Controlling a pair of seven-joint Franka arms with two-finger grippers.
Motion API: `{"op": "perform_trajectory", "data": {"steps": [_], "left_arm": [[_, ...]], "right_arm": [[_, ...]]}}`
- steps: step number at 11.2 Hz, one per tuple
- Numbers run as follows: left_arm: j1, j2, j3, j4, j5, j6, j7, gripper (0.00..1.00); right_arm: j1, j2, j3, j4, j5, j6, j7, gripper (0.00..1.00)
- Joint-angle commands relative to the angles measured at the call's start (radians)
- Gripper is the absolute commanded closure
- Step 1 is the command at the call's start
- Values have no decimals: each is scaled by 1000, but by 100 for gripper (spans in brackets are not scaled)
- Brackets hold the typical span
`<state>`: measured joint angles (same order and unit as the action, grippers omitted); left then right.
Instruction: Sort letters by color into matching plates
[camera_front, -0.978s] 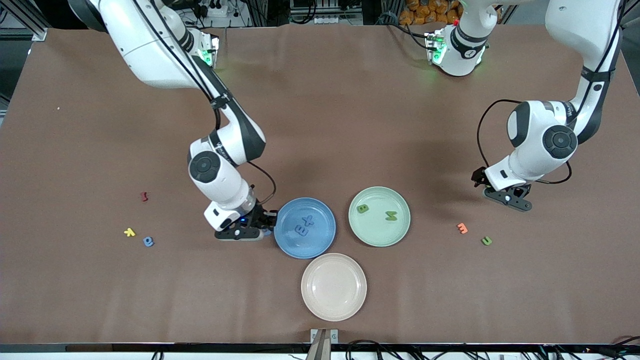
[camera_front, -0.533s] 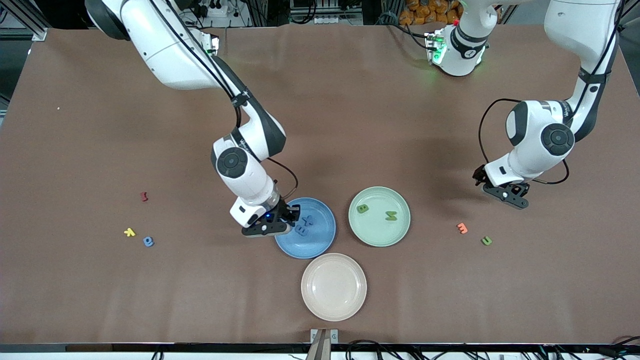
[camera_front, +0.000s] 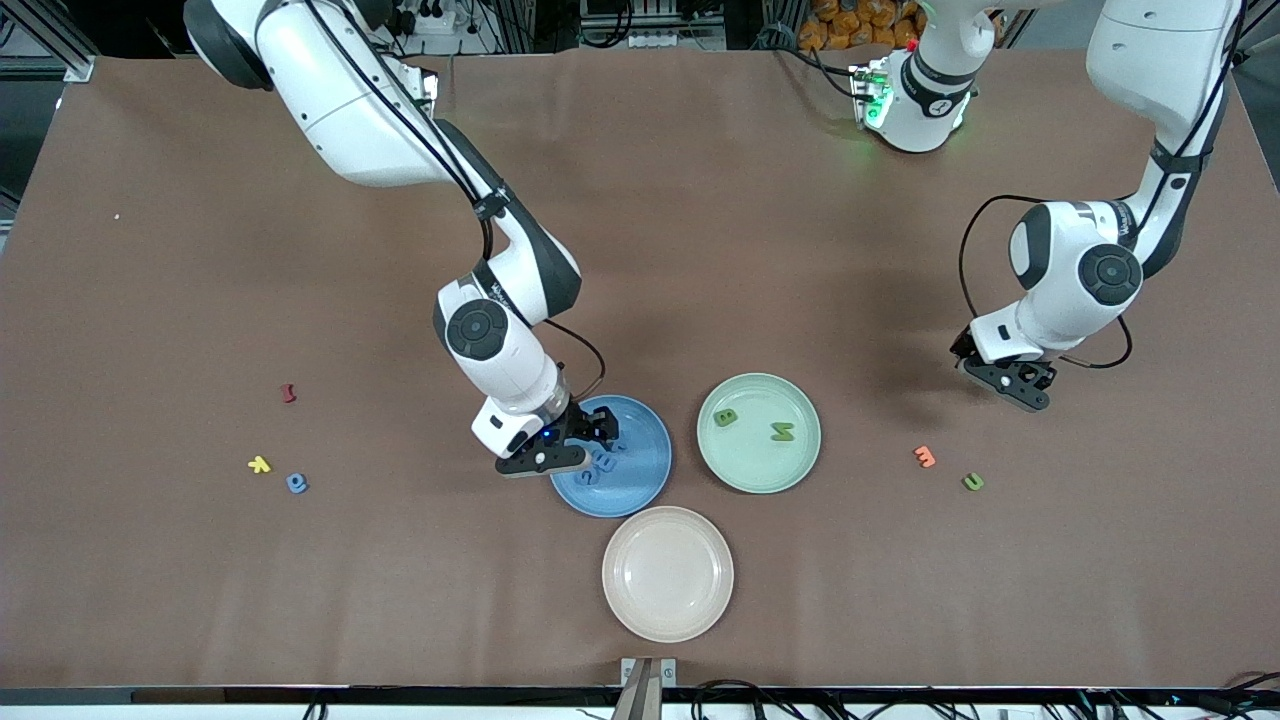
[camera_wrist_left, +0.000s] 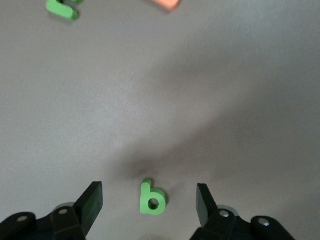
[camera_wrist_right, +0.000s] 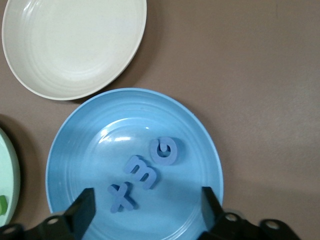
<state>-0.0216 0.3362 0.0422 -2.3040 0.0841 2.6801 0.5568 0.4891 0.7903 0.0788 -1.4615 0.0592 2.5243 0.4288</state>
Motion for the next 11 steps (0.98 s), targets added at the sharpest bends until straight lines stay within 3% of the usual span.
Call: {"op": "perform_trajectory", "data": {"steps": [1,4,11], "left_arm": [[2,10,24,-38,-15,70,87,18],[2,24,24,-45,-15,83,95,22],[17,32,24,-64,-15,115,118,34]], "right_arm": [[-39,1,-11,16,14,-63,-105,0],[-81,-20,-68,16,17,-177,-229,0],[-320,-112,-100,12,13,-371,-378,0]]}}
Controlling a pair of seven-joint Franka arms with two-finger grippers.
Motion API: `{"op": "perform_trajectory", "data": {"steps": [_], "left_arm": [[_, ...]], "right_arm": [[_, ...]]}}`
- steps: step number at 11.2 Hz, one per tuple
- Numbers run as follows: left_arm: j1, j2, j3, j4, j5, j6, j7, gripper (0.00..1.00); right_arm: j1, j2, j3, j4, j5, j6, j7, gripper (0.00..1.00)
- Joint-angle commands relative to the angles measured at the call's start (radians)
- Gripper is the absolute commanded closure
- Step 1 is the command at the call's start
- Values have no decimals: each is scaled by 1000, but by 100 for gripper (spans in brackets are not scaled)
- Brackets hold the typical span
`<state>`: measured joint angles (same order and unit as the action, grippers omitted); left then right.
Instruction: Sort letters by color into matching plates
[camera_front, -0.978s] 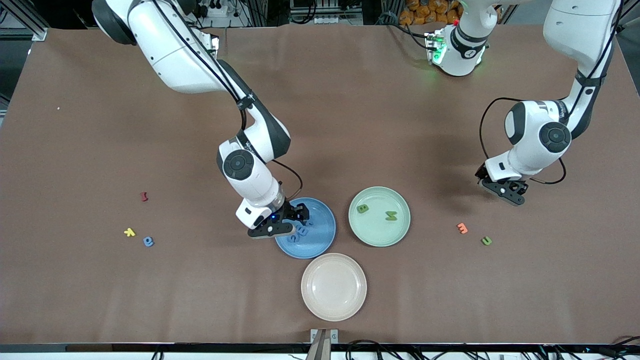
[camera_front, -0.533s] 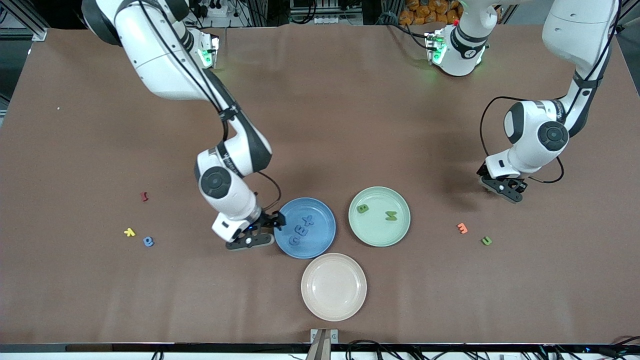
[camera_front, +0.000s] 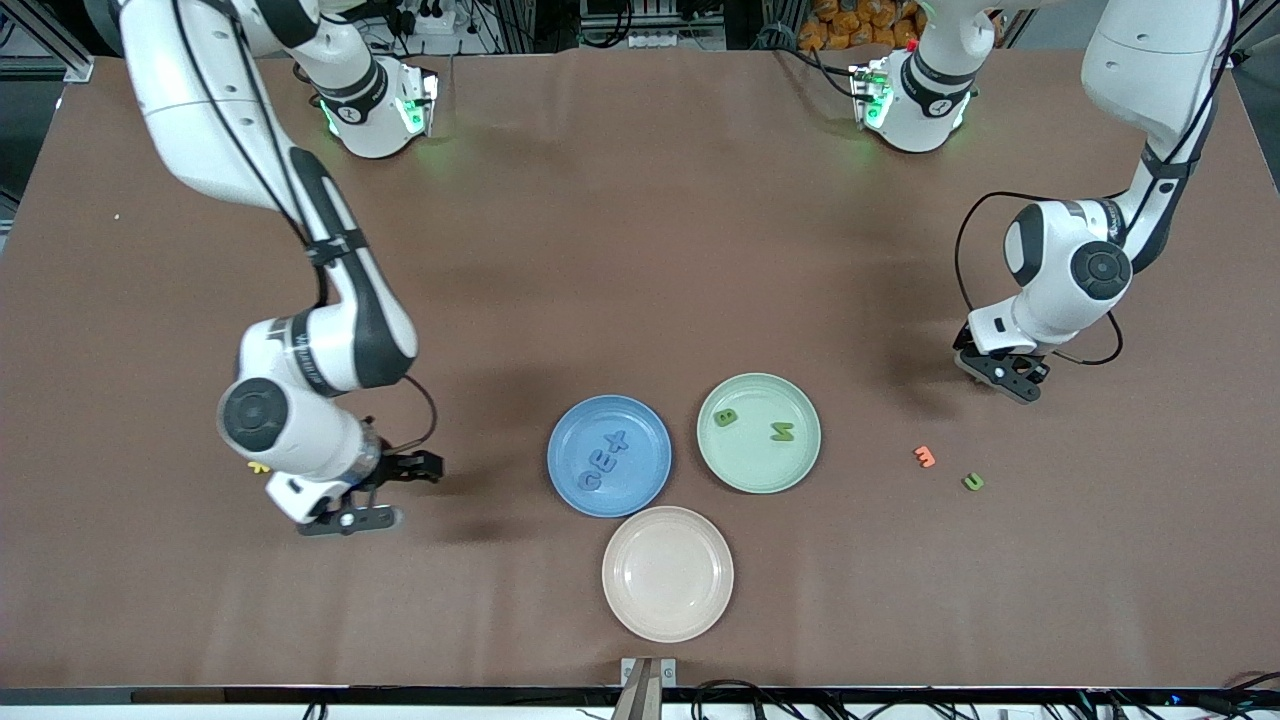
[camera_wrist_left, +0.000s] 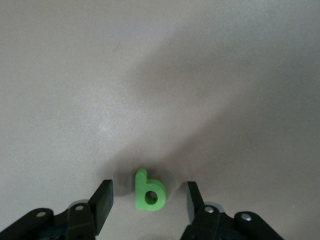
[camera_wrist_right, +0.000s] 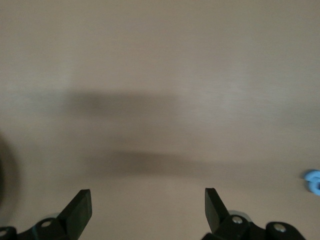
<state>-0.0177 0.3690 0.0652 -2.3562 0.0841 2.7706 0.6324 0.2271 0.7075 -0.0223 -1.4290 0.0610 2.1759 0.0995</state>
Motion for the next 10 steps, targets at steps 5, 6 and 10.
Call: {"op": "perform_trajectory", "data": {"steps": [5,6,10], "left_arm": [[13,2,1,-11,-17,24,44,70],[13,2,1,-11,-17,24,44,90],[13,-4,-1,3,-23,23,44,100]], "right_arm": [[-205,-34,1,-67,13,-11,-513,0],[-231,-31,1,-70,13,-8,-605,0],[-291,-22,5,-134,8,76,-748,0]]}}
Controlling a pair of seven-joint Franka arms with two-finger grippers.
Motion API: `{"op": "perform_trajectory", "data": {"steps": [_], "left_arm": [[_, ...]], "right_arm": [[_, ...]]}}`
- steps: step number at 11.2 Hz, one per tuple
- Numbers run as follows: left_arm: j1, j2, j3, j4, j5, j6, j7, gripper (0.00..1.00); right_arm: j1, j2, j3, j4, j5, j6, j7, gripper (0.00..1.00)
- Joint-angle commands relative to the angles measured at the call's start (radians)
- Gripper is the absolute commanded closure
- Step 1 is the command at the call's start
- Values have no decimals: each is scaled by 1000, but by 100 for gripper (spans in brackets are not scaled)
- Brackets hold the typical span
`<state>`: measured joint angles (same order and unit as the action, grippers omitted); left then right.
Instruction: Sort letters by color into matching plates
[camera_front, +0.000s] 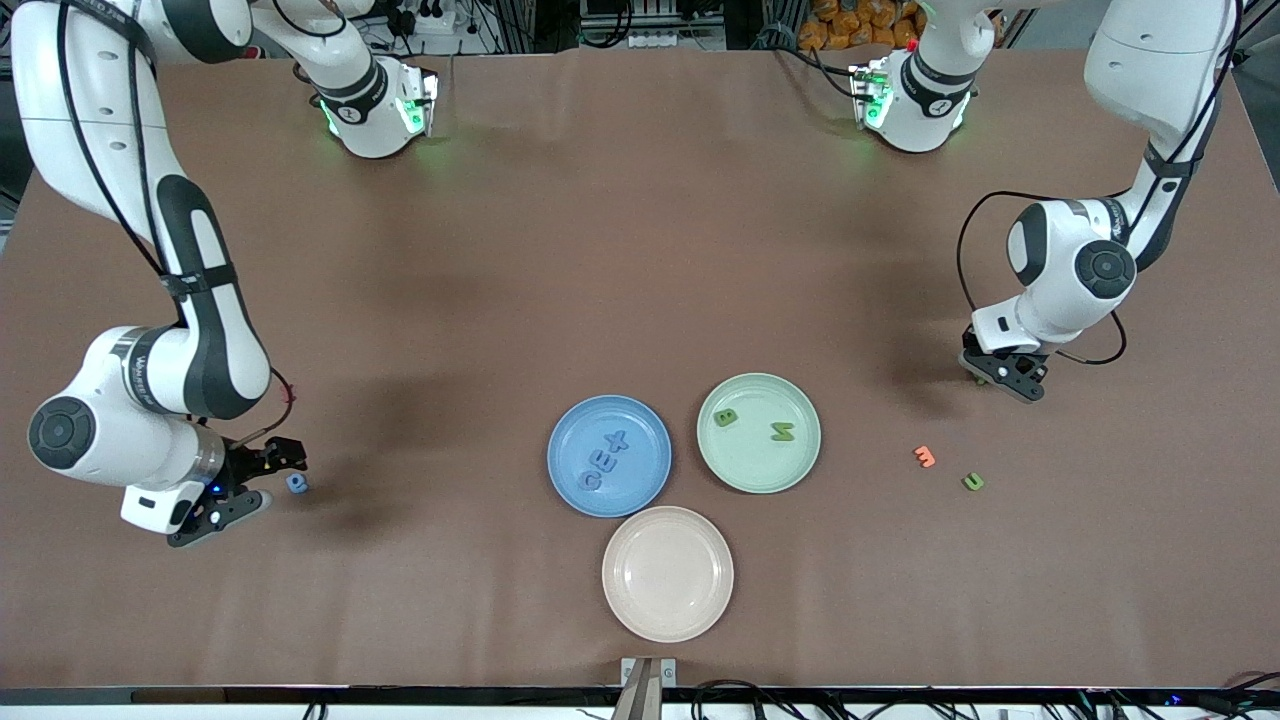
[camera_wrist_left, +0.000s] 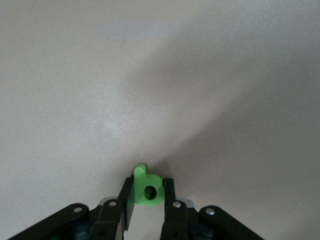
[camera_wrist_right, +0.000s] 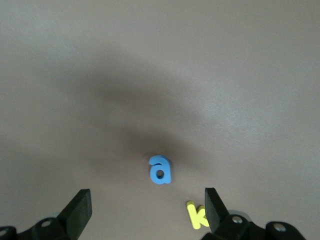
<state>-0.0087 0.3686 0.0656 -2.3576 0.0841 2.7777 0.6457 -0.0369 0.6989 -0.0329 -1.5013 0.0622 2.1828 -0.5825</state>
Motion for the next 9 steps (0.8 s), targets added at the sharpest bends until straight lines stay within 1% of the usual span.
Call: {"op": "perform_trajectory", "data": {"steps": [1,3,4,5,6,7,9], "left_arm": [[1,-8,-1,15,-24,16,28,100],[-14,-11,-6,61,-24,6,22,100],[-25,-8,-12,86,-26,3,6,100],[-52,-8,-24,109,-27,-3,-71,100],[-60,-7,-61,142,-29,-32,-159,100],[-66,-4,-82,187,-29,-82,-223,100],[-102,3,-92,268,-27,-174,-308,100]], "right_arm": [[-29,-12,18,-89,4,112,-72,0],[-35,-10,19,-146,4,190,-88,0],[-35,-7,19,-152,4,195,-88,0],[-35,-1,21,-157,4,198,-88,0],[-34,4,21,-158,4,206,-89,0],[-32,10,21,-160,4,222,-88,0],[-29,30,21,-162,4,261,-88,0]]}}
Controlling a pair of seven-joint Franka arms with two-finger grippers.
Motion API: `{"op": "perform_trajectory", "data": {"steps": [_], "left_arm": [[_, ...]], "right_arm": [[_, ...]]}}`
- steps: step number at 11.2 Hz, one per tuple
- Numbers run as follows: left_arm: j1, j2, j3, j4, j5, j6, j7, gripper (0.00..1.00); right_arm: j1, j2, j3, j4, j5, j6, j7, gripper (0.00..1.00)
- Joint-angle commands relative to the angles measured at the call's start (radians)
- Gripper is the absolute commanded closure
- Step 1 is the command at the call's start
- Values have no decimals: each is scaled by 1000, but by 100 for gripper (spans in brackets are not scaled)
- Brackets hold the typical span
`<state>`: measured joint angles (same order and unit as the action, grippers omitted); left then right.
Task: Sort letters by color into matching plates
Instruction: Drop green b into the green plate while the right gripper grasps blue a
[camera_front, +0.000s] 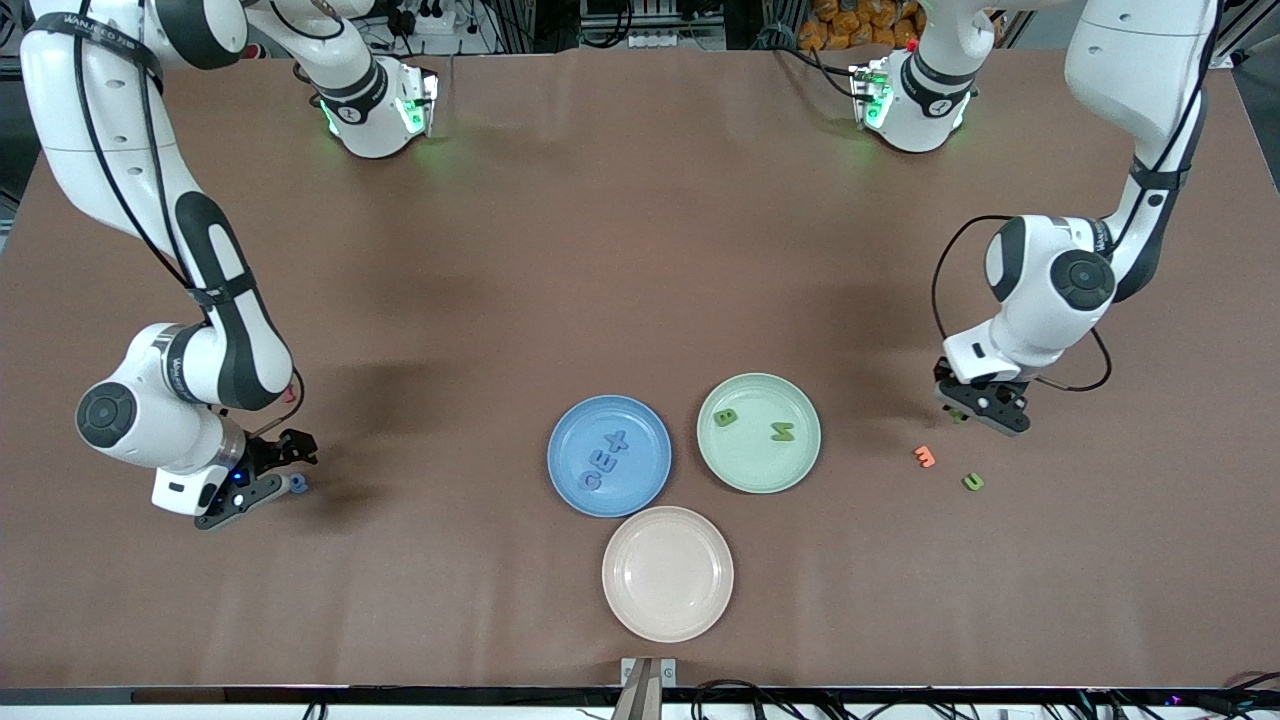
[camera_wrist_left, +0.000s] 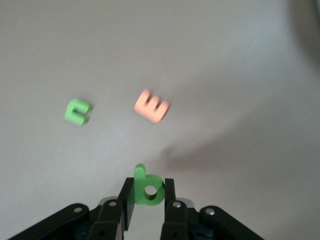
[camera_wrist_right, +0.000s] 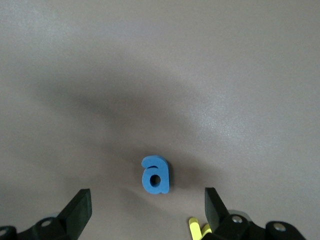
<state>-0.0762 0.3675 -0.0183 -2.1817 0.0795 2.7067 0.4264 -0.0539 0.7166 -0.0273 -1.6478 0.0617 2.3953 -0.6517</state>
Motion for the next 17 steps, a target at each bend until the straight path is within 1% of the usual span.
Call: {"op": "perform_trajectory", "data": {"steps": [1,3,5,7,9,10,11,13,15,16,17], "left_arm": [[-57,13,-11,126,-23,-138,-128,100],[-71,33,-25,177,-24,-165,-155,100],[-94,57,-40,216,-29,-166,-182,100],[-122,89,-69,264,-29,-166,-248,100],[-146,120,-118,301,-41,-166,-343,100],[-175,143,-133,322,-41,-166,-392,100],[-197,168,-150,341,-37,-166,-440,100],[-206,200,-184,374,-35,-166,-489,100],[-249,249,-190,416,-32,-165,-576,100],[-264,261,-190,428,-26,-162,-603,76],[-264,260,-190,428,-24,-160,-603,10]], "right_arm": [[-12,18,13,-15,3,62,-19,0],[-11,24,13,-23,-2,70,-19,0],[-14,24,13,-55,-17,129,-20,0],[-14,24,13,-55,-45,130,-42,33],[-15,24,13,-55,-45,131,-52,59],[-14,24,13,-55,-45,131,-52,68],[-14,24,15,-55,-43,131,-51,74],[-14,23,15,-53,-40,131,-46,80],[-17,5,15,-47,-31,110,-34,80],[-17,-11,17,-43,-20,70,-5,80],[-14,-26,20,-32,-20,21,73,80]]}}
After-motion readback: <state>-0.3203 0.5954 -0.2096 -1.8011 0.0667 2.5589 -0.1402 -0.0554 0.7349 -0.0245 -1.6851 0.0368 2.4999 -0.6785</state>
